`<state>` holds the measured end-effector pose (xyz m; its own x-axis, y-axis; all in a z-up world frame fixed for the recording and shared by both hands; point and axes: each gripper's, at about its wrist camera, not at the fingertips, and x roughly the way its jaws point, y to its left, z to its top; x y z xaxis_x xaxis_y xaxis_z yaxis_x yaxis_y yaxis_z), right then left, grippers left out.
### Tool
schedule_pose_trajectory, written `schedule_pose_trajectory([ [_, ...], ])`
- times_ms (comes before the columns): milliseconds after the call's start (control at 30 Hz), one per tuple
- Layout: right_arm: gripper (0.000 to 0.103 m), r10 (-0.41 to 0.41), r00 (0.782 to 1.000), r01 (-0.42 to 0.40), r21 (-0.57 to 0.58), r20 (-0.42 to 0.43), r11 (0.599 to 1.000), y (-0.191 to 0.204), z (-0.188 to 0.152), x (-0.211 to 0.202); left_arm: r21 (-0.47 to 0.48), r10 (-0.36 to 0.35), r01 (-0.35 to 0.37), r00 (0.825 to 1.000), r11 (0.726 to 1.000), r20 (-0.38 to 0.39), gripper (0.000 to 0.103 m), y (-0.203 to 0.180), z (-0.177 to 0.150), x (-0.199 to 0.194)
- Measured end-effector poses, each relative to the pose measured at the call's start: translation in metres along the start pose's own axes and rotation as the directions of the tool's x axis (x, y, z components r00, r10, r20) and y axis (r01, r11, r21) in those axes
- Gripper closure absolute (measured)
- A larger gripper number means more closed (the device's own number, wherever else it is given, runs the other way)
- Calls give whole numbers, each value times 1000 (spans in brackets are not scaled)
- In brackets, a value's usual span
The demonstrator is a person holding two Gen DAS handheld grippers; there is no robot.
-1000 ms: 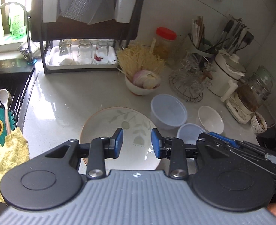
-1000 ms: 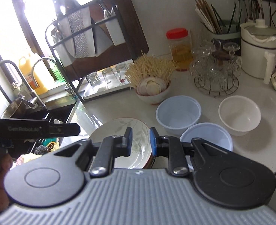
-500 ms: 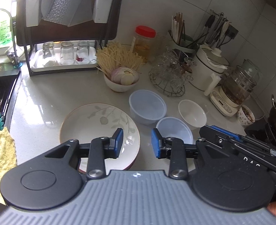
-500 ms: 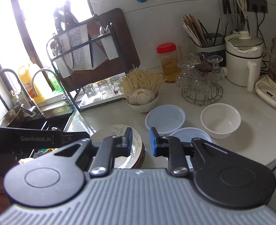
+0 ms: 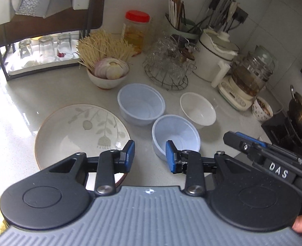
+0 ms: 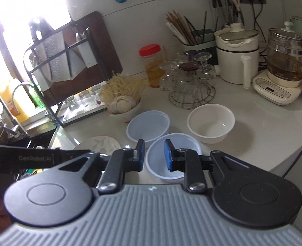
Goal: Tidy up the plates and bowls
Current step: 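Move both grippers to the rim of a light blue plastic bowl, then close both grippers on the rim of the light blue bowl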
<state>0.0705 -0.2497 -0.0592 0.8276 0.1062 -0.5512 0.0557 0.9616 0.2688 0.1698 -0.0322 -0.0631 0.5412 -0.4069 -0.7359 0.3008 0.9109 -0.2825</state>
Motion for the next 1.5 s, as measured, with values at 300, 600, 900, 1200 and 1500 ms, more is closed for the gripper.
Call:
schedule_pose_trajectory([
  [300, 72, -32, 999, 34, 78, -31, 996, -33, -3, 14, 15, -26, 27, 997, 1000, -66, 51, -12, 3, 37],
  [600, 39, -2, 995, 13, 124, -95, 992, -66, 5, 42, -43, -35, 30, 994, 999, -107, 51, -19, 17, 81],
  [900, 52, 68, 977, -25, 205, -201, 978, -90, 4, 92, -114, -23, -2, 977, 993, -211, 53, -12, 29, 134],
  [1200, 71, 67, 959, 14, 282, -276, 959, -103, -8, 120, -93, -18, -8, 964, 996, -266, 65, -6, 38, 164],
  [1500, 79, 53, 962, 36, 318, -266, 947, -105, -14, 130, -48, -11, -4, 957, 999, -290, 71, -8, 35, 175],
])
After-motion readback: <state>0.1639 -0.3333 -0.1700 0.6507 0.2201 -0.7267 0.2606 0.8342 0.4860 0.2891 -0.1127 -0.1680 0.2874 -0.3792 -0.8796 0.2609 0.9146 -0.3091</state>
